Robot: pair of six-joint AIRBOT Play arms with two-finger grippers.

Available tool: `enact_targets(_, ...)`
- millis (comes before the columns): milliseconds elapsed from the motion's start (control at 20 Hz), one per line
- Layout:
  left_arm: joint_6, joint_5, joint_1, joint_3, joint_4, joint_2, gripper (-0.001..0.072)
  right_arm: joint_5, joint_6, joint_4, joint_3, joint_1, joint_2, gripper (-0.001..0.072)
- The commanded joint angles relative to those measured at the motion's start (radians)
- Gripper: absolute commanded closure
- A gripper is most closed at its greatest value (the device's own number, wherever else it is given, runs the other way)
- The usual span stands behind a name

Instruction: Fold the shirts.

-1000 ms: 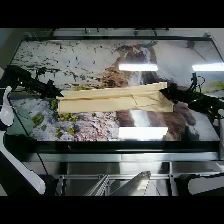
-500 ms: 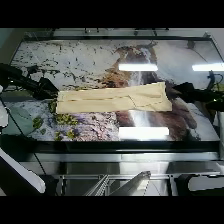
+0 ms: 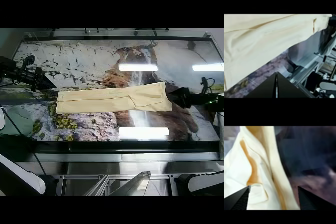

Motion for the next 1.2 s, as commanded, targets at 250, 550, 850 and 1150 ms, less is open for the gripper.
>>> enact_targets(250,0.000,-0.087,-0.200,0.001,-0.003,0.004,0.0681,0.000,0.093,0.027,0.095,0.221,-0.076,0.0531)
enact_targets(550,-0.001,-0.365,-0.467,-0.154,0.147,0.004,0.0681,0.141,0.163,-0.080,0.108,0.182,-0.061,0.0692)
enact_targets(850,-0.003,-0.710,-0.724,-0.261,0.201,0.003,0.0687,0.254,0.298,-0.419,0.107,0.129,0.046,0.0693)
enact_targets(1150,-0.062,-0.769,-0.861,-0.259,0.326,-0.008,0.0687,0.270,0.270,-0.419,0.108,0.075,0.165,0.0693)
